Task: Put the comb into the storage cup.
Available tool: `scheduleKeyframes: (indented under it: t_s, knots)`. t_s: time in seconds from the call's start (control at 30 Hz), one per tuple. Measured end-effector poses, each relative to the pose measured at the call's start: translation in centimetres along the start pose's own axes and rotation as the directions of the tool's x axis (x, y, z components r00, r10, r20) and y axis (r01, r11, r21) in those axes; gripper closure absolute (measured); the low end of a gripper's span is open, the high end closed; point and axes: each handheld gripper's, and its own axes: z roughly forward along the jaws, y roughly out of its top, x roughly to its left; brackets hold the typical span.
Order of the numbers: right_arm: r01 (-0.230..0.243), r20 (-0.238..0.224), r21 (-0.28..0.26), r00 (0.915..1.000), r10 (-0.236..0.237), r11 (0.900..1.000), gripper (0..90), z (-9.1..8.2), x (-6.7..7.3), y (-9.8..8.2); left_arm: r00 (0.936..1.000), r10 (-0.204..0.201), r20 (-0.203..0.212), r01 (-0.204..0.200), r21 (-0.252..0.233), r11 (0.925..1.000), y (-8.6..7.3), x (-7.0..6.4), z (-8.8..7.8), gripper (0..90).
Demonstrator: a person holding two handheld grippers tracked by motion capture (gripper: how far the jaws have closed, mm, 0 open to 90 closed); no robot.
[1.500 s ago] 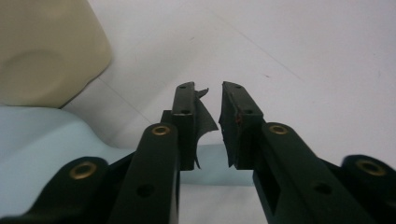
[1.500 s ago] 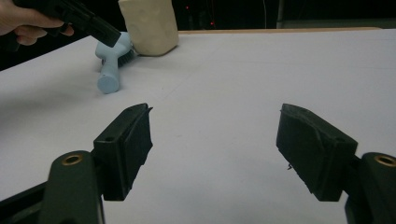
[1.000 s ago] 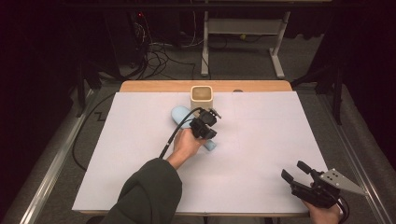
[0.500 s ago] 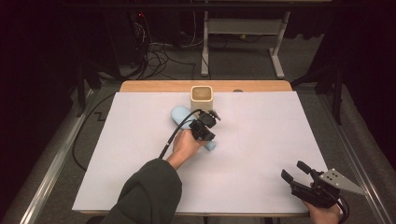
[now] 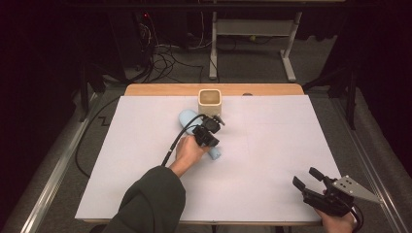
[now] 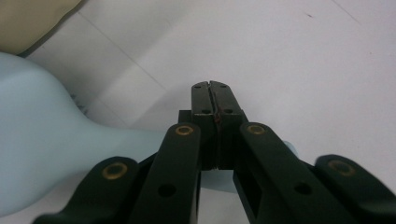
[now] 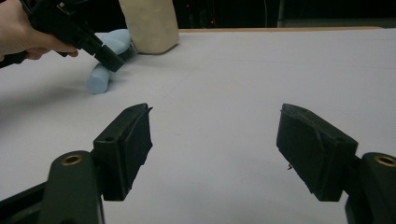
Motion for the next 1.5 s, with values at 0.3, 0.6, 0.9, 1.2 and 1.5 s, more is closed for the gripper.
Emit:
scheduleKeyframes:
  t_s: [0.3,0.6,0.9,1.2,1.5]
  knots:
    - [0.000,0.001,-0.002,1.0000,0.000,1.000,27.0,0.0,0.0,0.0,0.9999,-0.013,-0.004,0.013,-0.005,0.9999,-0.8,0.4,-0.3,89.2]
    - [0.000,0.001,-0.002,1.0000,0.000,1.000,27.0,0.0,0.0,0.0,0.9993,-0.036,-0.008,0.036,-0.013,0.9993,-1.5,1.1,-0.8,89.3]
    - [0.000,0.002,0.000,1.0000,0.000,1.000,27.0,0.0,0.1,0.0,0.9988,-0.044,-0.021,0.044,-0.006,0.9990,-2.1,1.5,-1.2,89.3]
    - [0.001,0.002,0.000,1.0000,-0.001,1.000,27.0,0.0,0.1,0.0,0.9983,-0.040,-0.043,0.040,0.014,0.9991,-2.5,1.6,-1.6,89.3]
    - [0.001,0.001,0.000,1.0000,-0.001,1.000,27.0,0.0,0.1,0.0,0.9976,-0.045,-0.053,0.045,0.014,0.9989,-3.3,1.9,-2.0,89.3]
